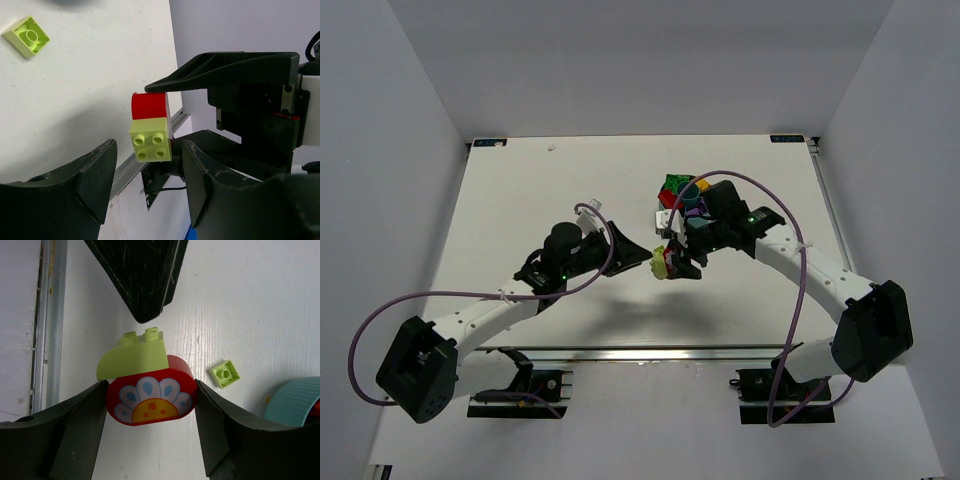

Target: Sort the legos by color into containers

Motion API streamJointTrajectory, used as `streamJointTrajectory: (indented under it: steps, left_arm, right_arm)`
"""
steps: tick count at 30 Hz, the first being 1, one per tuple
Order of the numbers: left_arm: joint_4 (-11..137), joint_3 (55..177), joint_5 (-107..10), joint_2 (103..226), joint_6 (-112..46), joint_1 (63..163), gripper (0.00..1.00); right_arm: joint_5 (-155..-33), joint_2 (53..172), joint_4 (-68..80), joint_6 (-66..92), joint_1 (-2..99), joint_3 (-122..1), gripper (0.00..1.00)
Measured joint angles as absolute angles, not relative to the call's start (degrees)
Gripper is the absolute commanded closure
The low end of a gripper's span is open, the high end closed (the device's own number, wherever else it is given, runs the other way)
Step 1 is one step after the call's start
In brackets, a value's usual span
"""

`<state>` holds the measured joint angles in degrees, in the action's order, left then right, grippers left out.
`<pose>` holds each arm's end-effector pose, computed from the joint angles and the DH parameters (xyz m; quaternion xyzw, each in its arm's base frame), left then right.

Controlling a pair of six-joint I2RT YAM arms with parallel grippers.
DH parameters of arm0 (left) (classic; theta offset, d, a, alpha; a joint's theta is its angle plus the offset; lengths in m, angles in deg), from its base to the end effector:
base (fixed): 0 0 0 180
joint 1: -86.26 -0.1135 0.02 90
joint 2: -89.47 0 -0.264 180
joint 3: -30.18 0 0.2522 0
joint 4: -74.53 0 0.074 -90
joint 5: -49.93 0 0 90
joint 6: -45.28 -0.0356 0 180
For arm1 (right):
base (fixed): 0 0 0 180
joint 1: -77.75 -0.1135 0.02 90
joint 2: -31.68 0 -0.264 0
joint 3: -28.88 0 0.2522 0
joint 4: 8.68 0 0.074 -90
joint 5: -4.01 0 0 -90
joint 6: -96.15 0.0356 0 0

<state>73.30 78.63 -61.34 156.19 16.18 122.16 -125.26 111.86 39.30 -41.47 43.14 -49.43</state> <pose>0.1999 -0.1607 0.2412 -0.0697 0.8066 -0.5242 0.2639 0.2280 0.1847 0.2878 -0.6686 0.5906 0.2770 0.3570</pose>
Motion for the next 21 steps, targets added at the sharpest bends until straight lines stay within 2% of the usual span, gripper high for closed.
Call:
streamJointTrajectory:
  steps: [8,15,18,19,21]
  left_arm:
    - [74.4,78.7,-61.5,156.9,16.2,123.1,0.37]
    - [74.8,79.2,-61.5,158.5,16.2,123.5,0.42]
    - [74.7,79.3,-61.5,158.6,16.2,123.5,0.51]
    - [74.7,79.3,-61.5,158.7,16.1,123.5,0.60]
    - [74.8,79.3,-61.5,159.0,16.1,123.5,0.69]
  right_arm:
    - [-125.0,111.9,37.7,-40.1,41.6,-49.4,0.99]
    - [-124.7,111.9,36.4,-39.1,40.1,-49.5,1.00]
    - [-124.7,111.9,36.3,-39.0,39.9,-49.5,1.00]
    - [-124.6,111.9,36.3,-38.9,39.8,-49.5,1.00]
    - [-124.3,111.9,36.4,-38.8,39.8,-49.5,0.99]
